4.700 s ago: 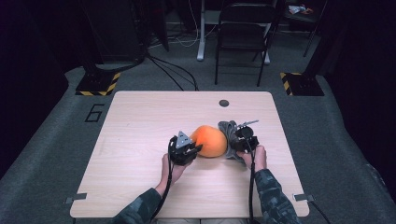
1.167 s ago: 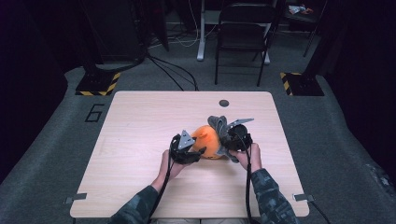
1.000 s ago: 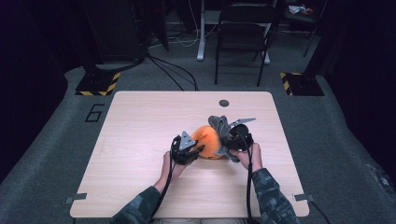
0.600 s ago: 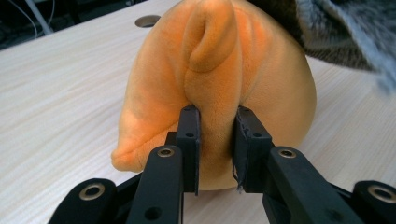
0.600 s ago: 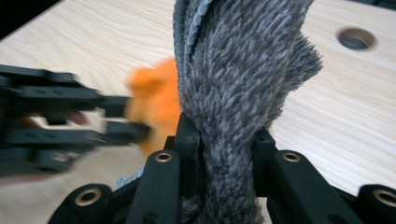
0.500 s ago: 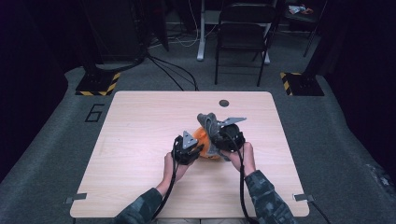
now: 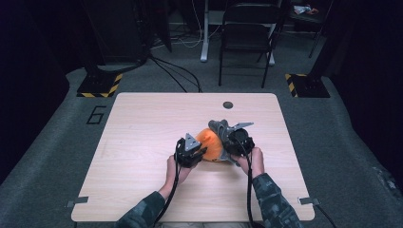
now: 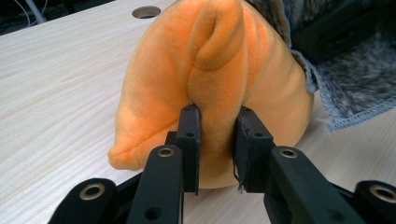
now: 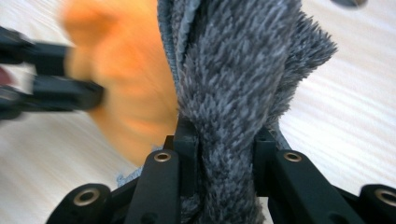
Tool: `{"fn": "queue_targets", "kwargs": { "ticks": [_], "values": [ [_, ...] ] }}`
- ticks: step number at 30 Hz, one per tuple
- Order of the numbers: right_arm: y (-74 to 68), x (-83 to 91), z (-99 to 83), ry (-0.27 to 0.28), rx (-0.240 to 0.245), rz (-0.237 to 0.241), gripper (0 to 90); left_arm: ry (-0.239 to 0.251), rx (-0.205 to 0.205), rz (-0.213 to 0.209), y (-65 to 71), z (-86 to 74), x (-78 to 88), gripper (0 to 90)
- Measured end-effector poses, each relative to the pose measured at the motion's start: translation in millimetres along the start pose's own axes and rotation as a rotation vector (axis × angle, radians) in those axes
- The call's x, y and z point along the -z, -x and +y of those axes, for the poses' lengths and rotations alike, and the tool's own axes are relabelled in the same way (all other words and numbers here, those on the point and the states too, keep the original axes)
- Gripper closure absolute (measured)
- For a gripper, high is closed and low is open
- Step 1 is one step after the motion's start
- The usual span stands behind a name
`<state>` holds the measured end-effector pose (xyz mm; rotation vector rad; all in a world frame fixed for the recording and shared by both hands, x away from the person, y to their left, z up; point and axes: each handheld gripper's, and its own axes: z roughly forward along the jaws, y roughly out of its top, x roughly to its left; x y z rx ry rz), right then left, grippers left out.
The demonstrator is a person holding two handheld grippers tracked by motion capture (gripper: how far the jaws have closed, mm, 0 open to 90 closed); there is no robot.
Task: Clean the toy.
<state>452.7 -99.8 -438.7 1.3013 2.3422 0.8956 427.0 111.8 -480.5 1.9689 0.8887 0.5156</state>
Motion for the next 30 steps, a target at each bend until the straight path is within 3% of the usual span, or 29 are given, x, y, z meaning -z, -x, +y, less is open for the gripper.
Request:
{"fn": "queue_targets", "kwargs": {
  "ticks": [7, 12, 16, 21, 23, 26, 28, 30],
  "values": [
    [15.2, -11.3, -11.4, -0.055, -0.043, -0.006, 71.5, 0.012, 0.005, 0.004, 0.6, 0.0, -1.4, 73.7],
    [25.0, -29.2, -22.8, -0.124, -0.091, -0.018, 71.5, 0.015, 0.013, 0.001, -0.4, 0.0, -1.3, 73.7],
    [28.4, -41.5, -31.2, -0.143, -0.103, -0.008, 71.1, 0.021, 0.018, -0.003, -2.3, 0.2, -1.6, 73.7],
    [31.5, -38.0, -27.7, -0.161, -0.085, -0.023, 70.7, 0.026, 0.036, 0.001, -4.5, -1.1, -0.6, 73.6],
    [32.9, -27.8, -23.4, -0.146, -0.082, -0.037, 70.8, 0.024, 0.033, 0.004, -4.7, -0.5, -0.6, 73.4],
    [31.0, -1.3, -9.6, -0.028, -0.078, -0.04, 70.9, 0.026, 0.039, 0.0, -5.5, -0.5, -0.8, 73.3],
    [27.4, 13.2, -0.2, 0.047, -0.084, -0.011, 70.9, 0.026, 0.039, 0.001, -6.0, -1.3, -0.3, 73.1],
    [19.3, 16.4, 4.0, 0.074, -0.079, 0.025, 70.9, 0.026, 0.041, 0.003, -5.4, -1.6, -0.1, 73.0]
  ]
}}
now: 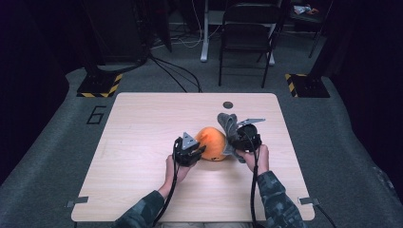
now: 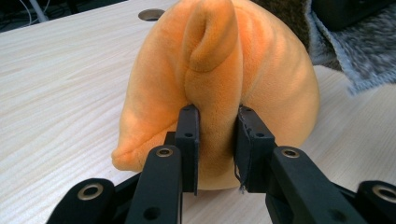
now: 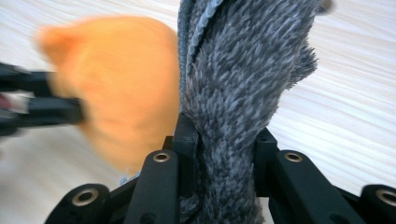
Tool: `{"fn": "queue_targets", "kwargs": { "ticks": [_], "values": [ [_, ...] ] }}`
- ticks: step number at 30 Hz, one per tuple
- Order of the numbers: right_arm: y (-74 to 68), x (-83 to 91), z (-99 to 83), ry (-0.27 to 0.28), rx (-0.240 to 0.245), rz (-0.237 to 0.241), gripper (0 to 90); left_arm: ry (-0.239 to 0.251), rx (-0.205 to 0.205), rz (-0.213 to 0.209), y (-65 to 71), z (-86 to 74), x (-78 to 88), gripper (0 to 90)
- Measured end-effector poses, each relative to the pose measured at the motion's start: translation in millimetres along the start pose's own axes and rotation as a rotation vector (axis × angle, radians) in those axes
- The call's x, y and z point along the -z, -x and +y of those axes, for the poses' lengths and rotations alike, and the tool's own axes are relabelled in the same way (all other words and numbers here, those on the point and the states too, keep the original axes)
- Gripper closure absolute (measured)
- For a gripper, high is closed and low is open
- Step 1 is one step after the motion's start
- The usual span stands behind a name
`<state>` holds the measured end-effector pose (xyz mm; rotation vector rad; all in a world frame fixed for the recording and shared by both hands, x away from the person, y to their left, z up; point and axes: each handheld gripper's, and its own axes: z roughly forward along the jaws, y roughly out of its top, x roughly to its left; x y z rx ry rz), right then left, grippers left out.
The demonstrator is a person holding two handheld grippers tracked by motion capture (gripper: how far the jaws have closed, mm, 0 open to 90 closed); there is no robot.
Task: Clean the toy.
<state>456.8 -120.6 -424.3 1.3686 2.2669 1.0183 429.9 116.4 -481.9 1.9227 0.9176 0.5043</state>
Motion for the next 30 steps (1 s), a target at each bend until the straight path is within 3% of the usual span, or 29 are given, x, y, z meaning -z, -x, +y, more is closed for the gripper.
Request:
{"fn": "queue_targets", "kwargs": {
  "ticks": [2, 5, 9, 12, 15, 17, 19, 22, 26, 30],
  "values": [
    [-9.2, -9.2, -1.9, -0.03, 0.018, 0.024, 70.9, -0.006, -0.004, -0.003, 0.4, 0.7, 0.2, 72.2],
    [-13.6, -24.4, -9.9, -0.063, 0.027, -0.01, 71.5, -0.008, -0.015, -0.005, 1.9, 1.2, -0.1, 69.1],
    [-9.6, -25.6, -10.5, -0.06, 0.032, -0.007, 71.7, 0.004, -0.049, -0.006, -4.9, 3.6, 6.2, 52.3],
    [-9.5, -26.9, -10.2, -0.057, 0.042, -0.015, 71.8, -0.009, -0.046, 0.001, -13.1, 3.4, 7.2, 40.2],
    [-7.4, -27.1, -10.4, -0.057, 0.052, -0.007, 71.8, -0.009, -0.05, -0.052, -18.2, 2.2, -0.1, 34.3],
    [-4.9, -27.7, -10.7, -0.057, 0.049, 0.001, 71.8, 0.002, -0.065, -0.068, -15.3, 0.6, -3.5, 38.7],
    [-1.2, -28.3, -11.1, -0.056, 0.038, 0.009, 71.8, 0.006, -0.074, -0.066, -12.1, -1.1, -4.4, 53.2],
    [-0.4, -27.4, -11.4, -0.047, 0.028, 0.011, 71.8, 0.008, -0.076, -0.028, -6.7, -2.1, -4.0, 69.2],
    [-2.8, -21.0, -7.0, -0.035, 0.036, 0.001, 72.0, 0.001, -0.088, 0.017, -2.7, 0.7, -0.7, 77.5],
    [-5.0, -2.7, 4.0, 0.016, 0.029, 0.002, 72.1, 0.001, -0.047, 0.032, -3.2, 4.8, 4.9, 78.5]
  ]
}}
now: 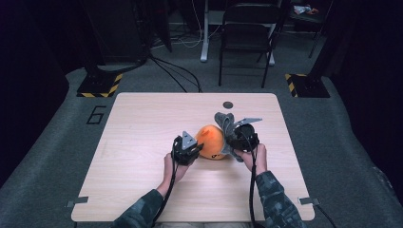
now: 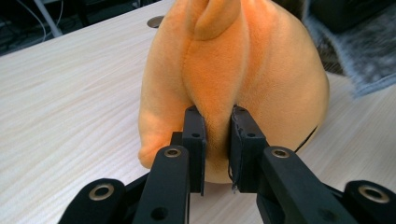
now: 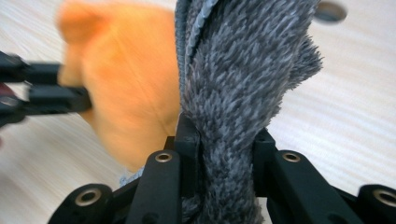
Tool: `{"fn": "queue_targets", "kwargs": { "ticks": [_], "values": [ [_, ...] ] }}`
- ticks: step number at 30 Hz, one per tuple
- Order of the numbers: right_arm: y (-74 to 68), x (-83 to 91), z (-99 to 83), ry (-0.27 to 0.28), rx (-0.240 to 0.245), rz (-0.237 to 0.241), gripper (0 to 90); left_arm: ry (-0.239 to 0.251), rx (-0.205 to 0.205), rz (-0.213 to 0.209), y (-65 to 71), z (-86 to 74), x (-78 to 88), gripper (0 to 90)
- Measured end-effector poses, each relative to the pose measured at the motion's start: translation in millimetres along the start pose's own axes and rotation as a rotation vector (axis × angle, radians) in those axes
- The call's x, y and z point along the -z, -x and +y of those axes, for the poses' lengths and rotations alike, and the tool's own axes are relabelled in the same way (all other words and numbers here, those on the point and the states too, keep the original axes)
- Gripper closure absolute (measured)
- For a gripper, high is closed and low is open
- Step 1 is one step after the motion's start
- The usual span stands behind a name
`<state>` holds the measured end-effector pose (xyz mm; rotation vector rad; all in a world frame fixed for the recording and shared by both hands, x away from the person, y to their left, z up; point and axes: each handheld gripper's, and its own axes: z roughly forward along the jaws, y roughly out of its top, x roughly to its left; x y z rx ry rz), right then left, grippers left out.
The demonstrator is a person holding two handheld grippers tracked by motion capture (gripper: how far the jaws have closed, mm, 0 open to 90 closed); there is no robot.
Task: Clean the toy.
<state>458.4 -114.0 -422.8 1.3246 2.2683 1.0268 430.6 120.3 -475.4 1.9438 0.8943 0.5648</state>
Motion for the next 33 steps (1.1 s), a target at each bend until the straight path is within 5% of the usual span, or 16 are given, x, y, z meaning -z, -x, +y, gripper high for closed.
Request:
{"fn": "queue_targets", "kwargs": {
  "ticks": [6, 12, 19, 28, 33],
  "values": [
    [-25.5, 19.8, 13.2, 0.066, 0.031, 0.047, 71.7, -0.001, 0.004, -0.015, 10.1, 5.4, 3.5, 78.1],
    [-38.9, -0.4, 9.0, 0.03, 0.076, 0.017, 70.7, -0.002, -0.009, -0.043, 15.4, 3.2, 1.5, 77.2],
    [-23.1, -10.2, 0.8, -0.015, 0.066, -0.012, 70.9, 0.001, -0.001, -0.054, 12.4, -0.5, -1.8, 76.6],
    [9.6, -26.7, -20.2, -0.105, -0.042, -0.029, 70.9, 0.007, 0.004, -0.068, 10.6, -0.2, -2.9, 75.3],
    [20.2, -39.4, -32.7, -0.174, -0.062, -0.059, 71.0, 0.001, 0.001, -0.073, 9.6, 0.0, -2.1, 75.1]
  ]
}}
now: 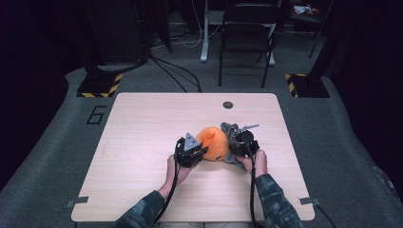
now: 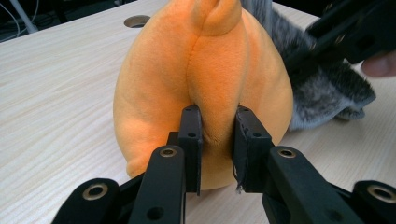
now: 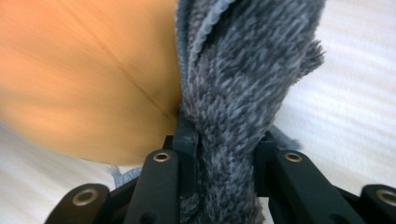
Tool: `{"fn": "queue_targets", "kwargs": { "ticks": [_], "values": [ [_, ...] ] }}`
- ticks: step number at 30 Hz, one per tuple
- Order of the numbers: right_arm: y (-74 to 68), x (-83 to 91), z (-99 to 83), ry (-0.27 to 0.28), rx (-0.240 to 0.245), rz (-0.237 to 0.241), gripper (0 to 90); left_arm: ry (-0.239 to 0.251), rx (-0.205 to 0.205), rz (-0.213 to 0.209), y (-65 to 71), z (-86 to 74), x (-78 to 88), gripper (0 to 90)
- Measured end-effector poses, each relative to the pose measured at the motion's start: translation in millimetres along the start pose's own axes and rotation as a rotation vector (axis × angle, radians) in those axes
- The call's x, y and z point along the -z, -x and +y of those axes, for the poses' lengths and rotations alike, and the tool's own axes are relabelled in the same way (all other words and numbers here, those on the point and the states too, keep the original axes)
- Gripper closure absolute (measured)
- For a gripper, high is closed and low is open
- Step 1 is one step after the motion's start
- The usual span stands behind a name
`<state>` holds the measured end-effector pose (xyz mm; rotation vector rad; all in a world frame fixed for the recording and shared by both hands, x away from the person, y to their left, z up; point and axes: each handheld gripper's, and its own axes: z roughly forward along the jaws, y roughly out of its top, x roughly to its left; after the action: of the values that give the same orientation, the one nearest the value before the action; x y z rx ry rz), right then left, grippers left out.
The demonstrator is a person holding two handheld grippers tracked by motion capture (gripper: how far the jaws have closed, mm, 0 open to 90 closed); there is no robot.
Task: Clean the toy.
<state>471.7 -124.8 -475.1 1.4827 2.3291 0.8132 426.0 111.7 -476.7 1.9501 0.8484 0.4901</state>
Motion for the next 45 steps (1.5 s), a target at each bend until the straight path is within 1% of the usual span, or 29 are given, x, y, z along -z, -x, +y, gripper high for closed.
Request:
{"fn": "queue_targets", "kwargs": {
  "ticks": [1, 2, 3, 4, 5, 6, 8, 9, 10, 13, 14, 16, 18, 19, 20, 22, 23, 25, 28, 29, 33, 34, 35, 37, 38, 42, 43, 44, 45],
  "values": [
    [2.3, -5.8, -3.0, -0.022, -0.012, 0.009, 70.9, 0.001, 0.001, 0.0, -0.1, 0.0, -0.1, 75.0],
    [4.5, -9.4, -4.8, -0.032, -0.008, 0.006, 70.7, 0.008, 0.01, 0.001, -0.1, -0.3, -0.8, 75.1],
    [6.8, -13.7, -7.0, -0.044, -0.015, 0.016, 70.6, 0.007, 0.003, 0.001, -1.2, -0.2, -0.6, 75.0],
    [8.3, -14.9, -7.3, -0.042, -0.02, 0.024, 70.5, 0.005, 0.01, -0.004, -2.0, -0.3, -0.2, 75.0],
    [9.0, -14.3, -6.2, -0.046, -0.026, 0.027, 70.4, 0.014, 0.016, 0.001, -2.2, -0.9, -0.7, 74.9],
    [9.4, -12.9, -4.6, -0.046, -0.015, 0.025, 70.2, 0.012, 0.017, 0.002, -3.0, -1.1, -0.1, 74.8],
    [9.2, -6.3, -1.3, -0.039, -0.016, 0.023, 70.3, 0.01, 0.025, 0.0, -3.8, -1.5, 0.4, 74.6],
    [8.7, -2.0, 0.2, -0.027, -0.006, 0.01, 70.3, 0.012, 0.027, 0.002, -3.8, -1.5, 0.4, 74.5],
    [8.5, 3.3, 2.4, -0.018, -0.009, 0.015, 70.3, 0.009, 0.026, 0.001, -3.7, -1.3, 0.6, 74.4],
    [4.8, 24.0, 11.2, 0.054, 0.006, 0.025, 70.3, 0.013, 0.022, 0.006, -3.0, -1.4, -0.2, 74.3],
    [1.8, 31.2, 14.5, 0.084, 0.004, 0.035, 70.3, 0.013, 0.023, 0.006, -3.2, -1.5, -0.1, 74.3],
    [-6.8, 47.2, 21.4, 0.147, 0.03, 0.058, 70.0, 0.012, 0.026, 0.005, -3.7, -1.8, 0.2, 74.2],
    [-14.5, 55.4, 24.8, 0.19, 0.06, 0.079, 70.0, 0.015, 0.029, 0.006, -3.5, -2.0, 0.2, 73.9],
    [-21.7, 57.3, 26.0, 0.194, 0.059, 0.084, 70.0, 0.013, 0.029, 0.005, -3.3, -1.8, 0.2, 73.8],
    [-27.2, 56.0, 26.2, 0.187, 0.074, 0.089, 70.0, 0.016, 0.029, 0.007, -2.9, -1.7, -0.2, 73.6],
    [-34.3, 43.2, 24.1, 0.149, 0.108, 0.067, 70.3, 0.015, 0.023, 0.006, -2.8, -1.7, -0.6, 72.4],
    [-35.4, 38.0, 22.2, 0.134, 0.106, 0.055, 70.6, 0.015, 0.022, 0.006, -2.8, -1.9, -1.1, 71.4],
    [-33.1, 28.2, 18.6, 0.133, 0.108, 0.052, 71.3, 0.017, 0.024, -0.001, -3.8, -2.3, -1.3, 68.7],
    [-31.1, 27.2, 17.3, 0.126, 0.096, 0.054, 71.4, 0.013, 0.027, -0.011, -5.4, -1.6, 0.3, 60.9],
    [-30.6, 26.5, 16.7, 0.13, 0.105, 0.051, 71.5, 0.021, 0.026, -0.002, -5.3, -1.5, 0.2, 57.9],
    [-29.0, 24.5, 16.1, 0.132, 0.097, 0.052, 71.6, 0.02, 0.016, 0.002, -7.7, -0.9, 2.4, 49.0],
    [-28.7, 24.4, 15.9, 0.13, 0.095, 0.051, 71.7, 0.025, 0.027, 0.004, -8.0, -1.3, 2.6, 47.3],
    [-28.2, 23.7, 15.8, 0.128, 0.095, 0.051, 71.7, 0.025, 0.025, 0.015, -9.8, -1.6, 3.1, 44.6],
    [-26.3, 22.7, 15.2, 0.13, 0.092, 0.048, 71.8, 0.038, 0.056, 0.011, -14.8, -3.7, 5.0, 41.8],
    [-26.3, 22.6, 14.7, 0.123, 0.081, 0.049, 71.8, 0.032, 0.053, 0.018, -16.5, -4.0, 5.6, 40.2],
    [-23.4, 21.6, 14.3, 0.123, 0.084, 0.046, 71.8, 0.033, 0.074, 0.024, -23.6, -6.5, 7.3, 37.0],
    [-22.7, 21.2, 14.1, 0.125, 0.084, 0.048, 71.8, 0.02, 0.085, 0.02, -25.8, -7.3, 7.1, 36.8],
    [-22.3, 21.1, 14.1, 0.123, 0.084, 0.046, 71.9, 0.022, 0.101, 0.031, -27.4, -9.2, 5.8, 36.0],
    [-22.3, 21.1, 13.9, 0.119, 0.072, 0.045, 71.9, 0.017, 0.116, 0.025, -30.3, -11.1, 4.8, 35.4]
  ]
}}
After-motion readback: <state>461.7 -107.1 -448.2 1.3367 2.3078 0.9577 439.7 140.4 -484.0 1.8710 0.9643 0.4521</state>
